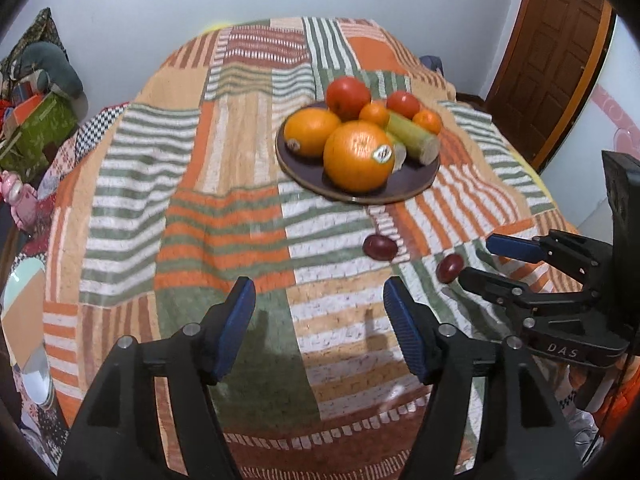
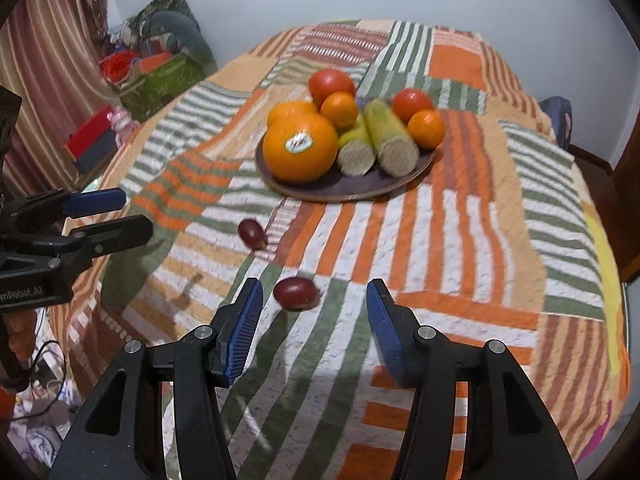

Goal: Organize fruits
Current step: 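Grasp a dark red grape with the left gripper while the right gripper grasps another grape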

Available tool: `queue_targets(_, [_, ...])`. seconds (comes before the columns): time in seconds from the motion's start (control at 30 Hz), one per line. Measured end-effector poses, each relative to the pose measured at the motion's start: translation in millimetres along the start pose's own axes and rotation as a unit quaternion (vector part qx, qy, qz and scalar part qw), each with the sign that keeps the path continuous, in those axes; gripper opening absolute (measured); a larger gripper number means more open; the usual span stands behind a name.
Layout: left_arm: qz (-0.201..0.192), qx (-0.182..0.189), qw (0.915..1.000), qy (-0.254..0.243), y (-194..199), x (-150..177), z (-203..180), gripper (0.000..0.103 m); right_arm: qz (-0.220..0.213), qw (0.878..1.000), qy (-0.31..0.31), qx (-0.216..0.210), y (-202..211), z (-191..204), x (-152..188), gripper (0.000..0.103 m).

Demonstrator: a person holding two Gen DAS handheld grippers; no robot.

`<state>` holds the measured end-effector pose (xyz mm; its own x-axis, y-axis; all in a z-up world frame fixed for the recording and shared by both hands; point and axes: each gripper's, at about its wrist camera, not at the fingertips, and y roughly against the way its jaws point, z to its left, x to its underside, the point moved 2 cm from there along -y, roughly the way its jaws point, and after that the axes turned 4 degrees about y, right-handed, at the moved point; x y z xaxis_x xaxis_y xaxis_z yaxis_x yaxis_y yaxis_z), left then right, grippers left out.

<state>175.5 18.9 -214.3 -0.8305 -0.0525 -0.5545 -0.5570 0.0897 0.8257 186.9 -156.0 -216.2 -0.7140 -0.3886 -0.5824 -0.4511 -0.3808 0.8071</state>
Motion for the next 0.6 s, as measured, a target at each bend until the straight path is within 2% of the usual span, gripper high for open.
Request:
queue_targets(0.07, [0.006, 0.003, 1.0, 0.002, -5.7, 2.7, 0.4, 0.066, 0.013, 1.0, 0.004, -0.004, -8.9, 2.2, 0.4, 0.049])
queue_targets(0.13, [0.008, 0.005, 1.0, 0.0, -8.8, 4.1, -0.4, 0.066, 0.023, 1.0, 0.01, -0.01, -15.9, 6.0, 0.4, 0.042])
queue_targets(0.2, [0.009, 0.003, 0.9999, -0.006, -13.1, 4.6, -2.8, 0.066, 0.027, 0.999, 0.017, -0.009, -19.3, 8.5, 1.1, 0.031])
queue_targets(0.27, [0.012, 0.006, 0.9998, -0.012, -18.5, 3.1, -5.7, 0.066, 0.024, 0.999, 0.026, -0.003, -18.5, 10.0, 1.2, 0.028])
queue_targets(0.6, [0.028, 0.029, 0.9984, -0.041, -50.5, -11.8, -33.3, 0.051, -0.009, 1.0, 0.016, -0.004, 3.6, -7.1, -6.5, 0.027])
